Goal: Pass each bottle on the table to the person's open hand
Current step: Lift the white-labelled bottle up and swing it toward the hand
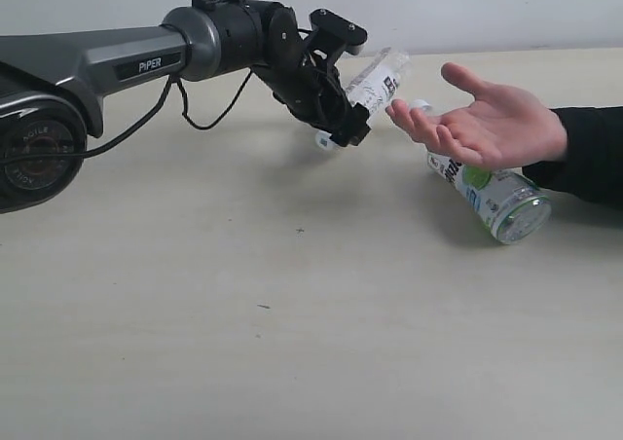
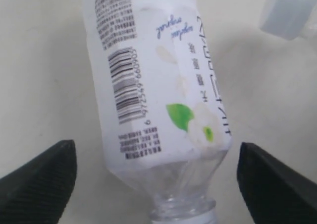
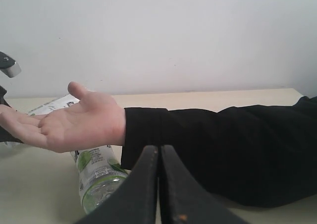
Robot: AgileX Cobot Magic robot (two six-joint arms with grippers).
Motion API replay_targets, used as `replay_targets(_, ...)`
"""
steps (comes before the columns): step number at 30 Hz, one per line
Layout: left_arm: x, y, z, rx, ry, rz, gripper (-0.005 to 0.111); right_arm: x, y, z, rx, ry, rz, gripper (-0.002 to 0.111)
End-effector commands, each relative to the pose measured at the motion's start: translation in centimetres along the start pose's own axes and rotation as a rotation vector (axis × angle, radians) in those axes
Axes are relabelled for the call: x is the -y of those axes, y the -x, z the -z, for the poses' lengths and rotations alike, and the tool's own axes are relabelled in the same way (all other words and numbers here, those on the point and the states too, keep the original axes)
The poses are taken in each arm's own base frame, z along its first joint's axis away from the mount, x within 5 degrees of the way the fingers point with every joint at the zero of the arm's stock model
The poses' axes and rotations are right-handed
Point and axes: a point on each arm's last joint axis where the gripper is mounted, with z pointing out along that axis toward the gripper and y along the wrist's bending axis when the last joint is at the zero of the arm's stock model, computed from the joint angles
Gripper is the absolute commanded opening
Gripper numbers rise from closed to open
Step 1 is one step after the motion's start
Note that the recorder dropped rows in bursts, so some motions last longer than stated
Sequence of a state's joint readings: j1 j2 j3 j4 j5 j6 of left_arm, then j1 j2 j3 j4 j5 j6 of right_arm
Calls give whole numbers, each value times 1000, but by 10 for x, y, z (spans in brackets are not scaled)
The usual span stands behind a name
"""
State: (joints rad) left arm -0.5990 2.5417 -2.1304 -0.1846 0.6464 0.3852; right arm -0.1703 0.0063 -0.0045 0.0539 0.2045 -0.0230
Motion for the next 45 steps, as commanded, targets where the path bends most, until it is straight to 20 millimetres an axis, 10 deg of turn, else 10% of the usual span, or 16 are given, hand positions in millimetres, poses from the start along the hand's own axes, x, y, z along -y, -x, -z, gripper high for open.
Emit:
replay_targets(1,-4,4,3,25,24,-22,78,0,-1,0,6,-6,3,1)
replay_targets(12,-10,2,3,19,38,-18,0,0,-1,0,6,-6,3,1)
replay_targets(45,-27,28,81,10,44,40,0,0,-1,0,6,-6,3,1)
